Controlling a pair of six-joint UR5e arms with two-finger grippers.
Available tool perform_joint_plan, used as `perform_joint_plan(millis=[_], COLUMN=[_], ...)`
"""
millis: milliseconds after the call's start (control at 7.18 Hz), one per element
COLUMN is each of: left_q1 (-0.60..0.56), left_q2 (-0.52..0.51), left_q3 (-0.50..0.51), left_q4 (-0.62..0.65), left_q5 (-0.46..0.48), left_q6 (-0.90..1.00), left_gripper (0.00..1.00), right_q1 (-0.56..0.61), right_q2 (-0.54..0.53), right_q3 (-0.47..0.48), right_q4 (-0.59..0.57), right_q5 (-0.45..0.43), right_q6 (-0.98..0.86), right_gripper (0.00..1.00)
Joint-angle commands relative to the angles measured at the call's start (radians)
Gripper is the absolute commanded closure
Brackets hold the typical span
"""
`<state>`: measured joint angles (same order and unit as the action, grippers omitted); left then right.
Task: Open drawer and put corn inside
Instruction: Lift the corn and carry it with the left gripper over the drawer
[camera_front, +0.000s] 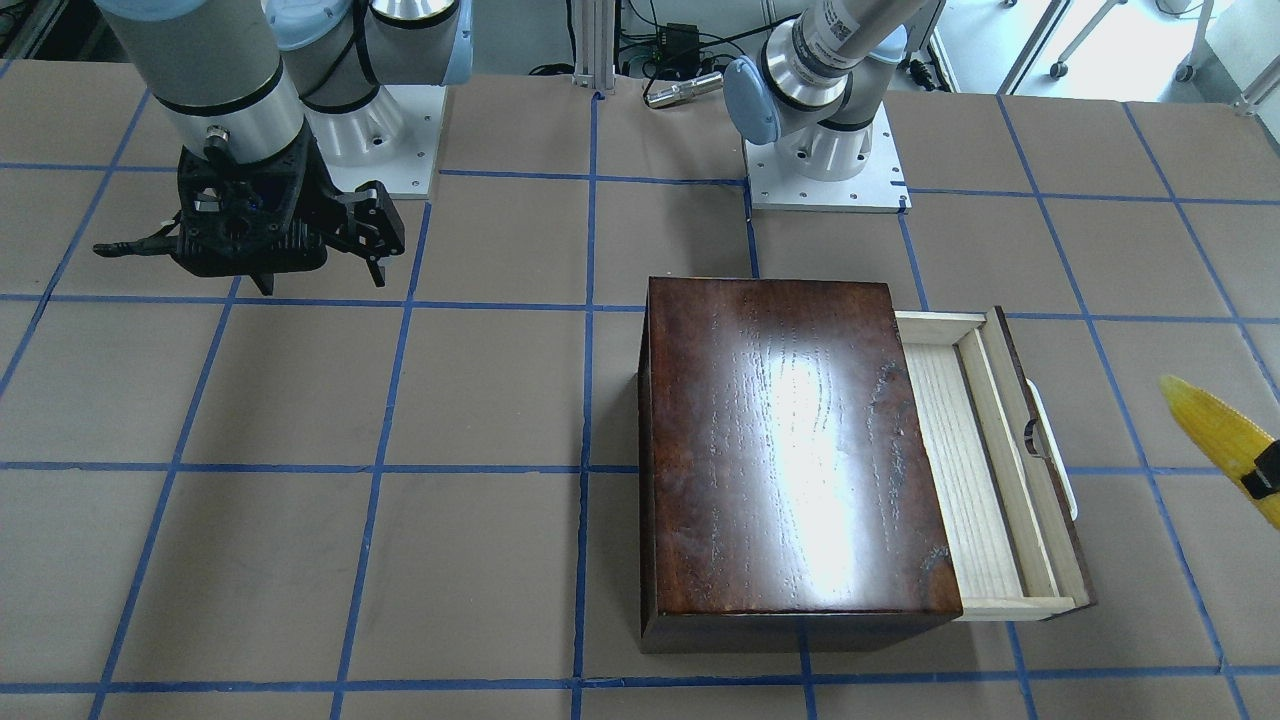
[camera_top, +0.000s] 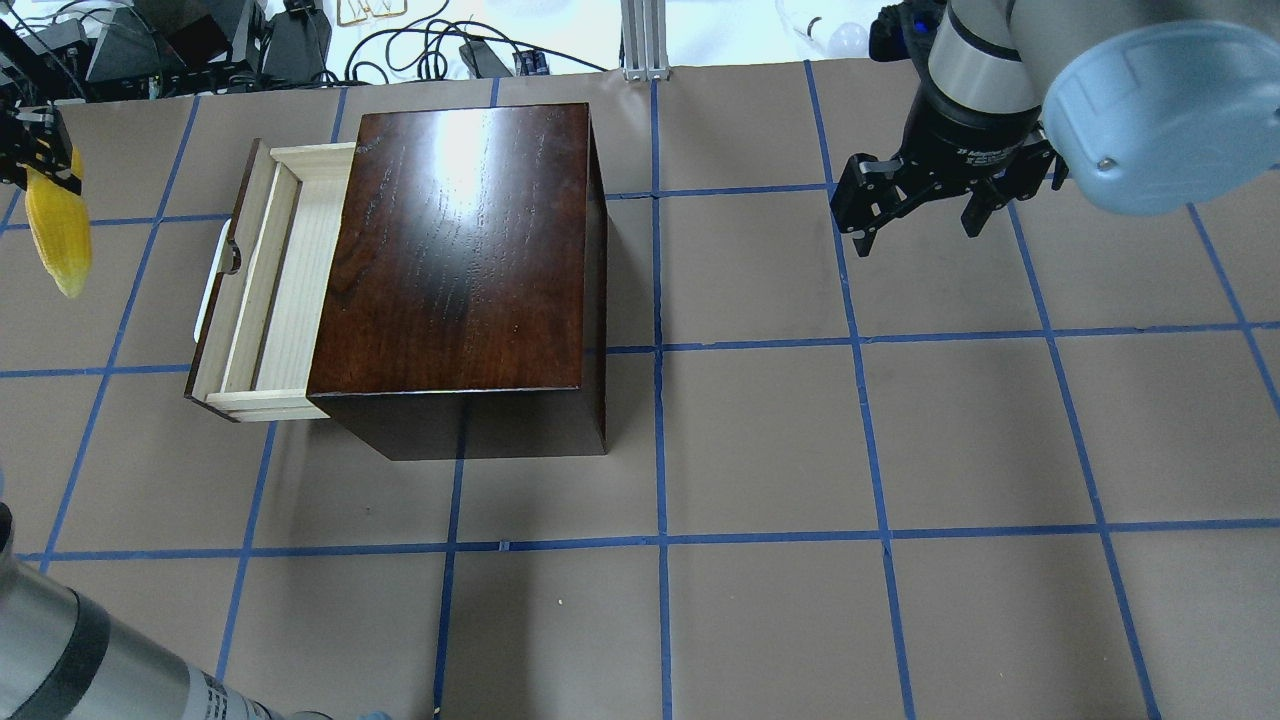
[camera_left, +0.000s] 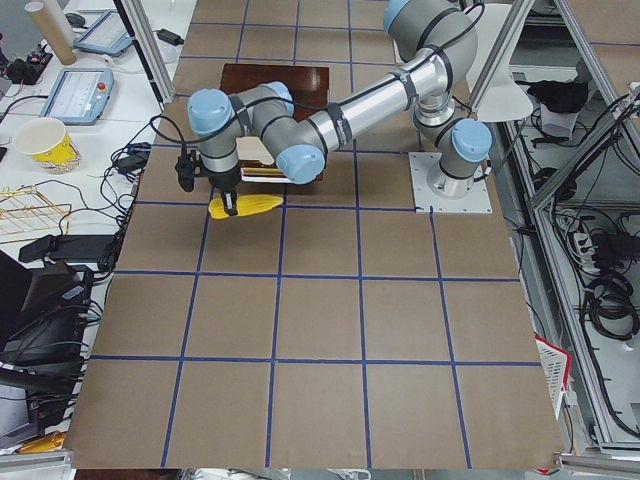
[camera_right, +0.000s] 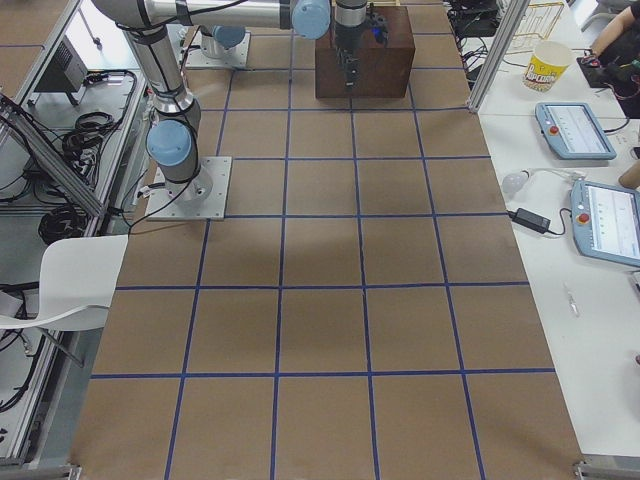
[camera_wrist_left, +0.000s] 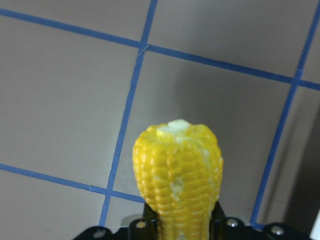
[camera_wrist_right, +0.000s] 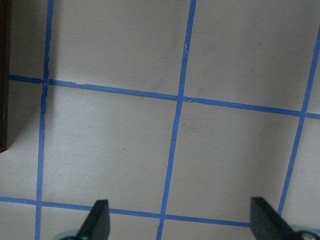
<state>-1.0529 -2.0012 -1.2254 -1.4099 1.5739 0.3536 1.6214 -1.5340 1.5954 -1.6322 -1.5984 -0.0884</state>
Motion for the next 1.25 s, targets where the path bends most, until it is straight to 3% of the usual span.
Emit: perform_joint_plan(millis=[0,418,835,1114], left_q1=[-0.131,-0.287,-0.302,-0.297], left_q2=[0.065,0.050,0.052,0.039], left_q3=[0.014,-0.031,-0.172,-0.197], left_q4=[-0.041,-0.049,-0.032,-0.011], left_q5=[0.000,0.008,0.008,0.008], left_q6=[0.016,0.018,0.018,0.021], left_gripper=[1.00,1.00,1.00,1.00], right_q1=[-0.003,-0.003,0.000,-0.003], right_q2=[0.000,0.000,0.000,0.000], right_q3=[0.000,0.000,0.001,0.000], right_q4=[0.000,0.000,0.000,0.000], right_q5=[0.000,0.000,0.000,0.000], right_q6=[0.001,-0.001,-0.001,-0.001], right_gripper=[0.00,0.00,0.00,0.00])
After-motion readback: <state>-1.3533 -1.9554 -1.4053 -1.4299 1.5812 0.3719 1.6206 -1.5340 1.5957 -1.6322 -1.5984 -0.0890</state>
